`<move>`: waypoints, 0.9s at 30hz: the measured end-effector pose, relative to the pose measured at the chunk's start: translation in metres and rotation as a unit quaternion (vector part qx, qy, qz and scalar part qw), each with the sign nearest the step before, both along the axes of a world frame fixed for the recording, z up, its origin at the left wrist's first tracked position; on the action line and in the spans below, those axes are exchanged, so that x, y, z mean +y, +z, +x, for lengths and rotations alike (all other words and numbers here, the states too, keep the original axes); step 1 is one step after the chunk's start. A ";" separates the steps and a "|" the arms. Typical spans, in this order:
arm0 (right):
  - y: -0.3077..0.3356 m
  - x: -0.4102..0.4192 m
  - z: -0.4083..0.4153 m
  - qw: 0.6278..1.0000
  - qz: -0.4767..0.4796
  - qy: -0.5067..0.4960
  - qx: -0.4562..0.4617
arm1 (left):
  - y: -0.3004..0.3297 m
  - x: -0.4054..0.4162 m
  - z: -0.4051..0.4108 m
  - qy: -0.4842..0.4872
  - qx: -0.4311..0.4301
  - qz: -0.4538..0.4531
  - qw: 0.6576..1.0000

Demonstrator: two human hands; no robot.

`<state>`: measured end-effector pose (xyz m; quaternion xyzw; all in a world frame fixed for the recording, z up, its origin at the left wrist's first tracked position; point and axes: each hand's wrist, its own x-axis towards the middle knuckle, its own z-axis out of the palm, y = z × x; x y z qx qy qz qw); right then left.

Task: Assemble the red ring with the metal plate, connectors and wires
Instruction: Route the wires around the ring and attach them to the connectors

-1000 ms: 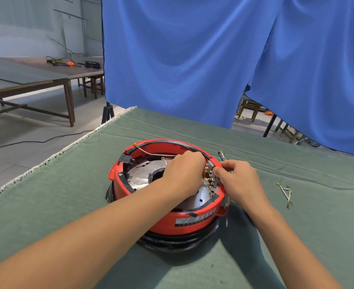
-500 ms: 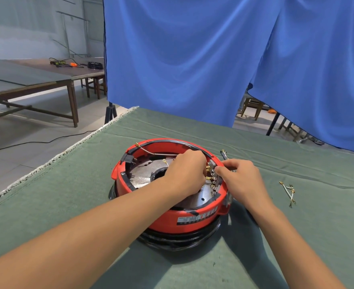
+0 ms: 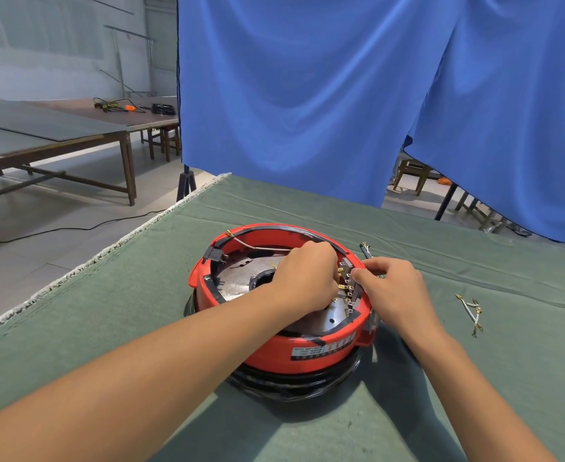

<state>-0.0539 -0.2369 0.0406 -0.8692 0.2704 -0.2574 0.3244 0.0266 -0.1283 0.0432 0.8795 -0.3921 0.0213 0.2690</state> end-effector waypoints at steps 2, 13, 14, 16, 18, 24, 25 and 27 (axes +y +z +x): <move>0.000 0.000 0.000 1.000 -0.002 0.001 -0.001 | 0.000 -0.001 0.000 0.000 0.002 0.001 1.000; -0.005 0.001 -0.001 0.999 -0.044 -0.021 -0.016 | 0.002 -0.005 0.003 0.029 0.061 -0.019 0.998; -0.005 0.001 -0.001 0.999 -0.045 -0.022 -0.019 | 0.002 -0.005 0.004 0.026 0.065 -0.018 0.997; -0.005 0.000 -0.001 0.998 -0.046 -0.022 -0.026 | 0.002 -0.005 0.004 0.019 0.068 -0.017 0.997; -0.005 -0.001 0.000 0.998 -0.045 -0.023 -0.026 | 0.002 -0.006 0.005 0.015 0.064 -0.016 0.998; -0.005 -0.003 0.001 0.999 -0.035 -0.032 -0.015 | 0.003 -0.006 0.005 -0.002 0.072 -0.018 0.997; -0.005 -0.003 0.001 0.999 -0.031 -0.033 -0.017 | 0.004 -0.007 0.006 -0.002 0.078 -0.018 0.997; -0.004 -0.002 0.000 0.999 -0.028 -0.031 -0.021 | 0.005 -0.007 0.006 -0.003 0.090 -0.016 0.996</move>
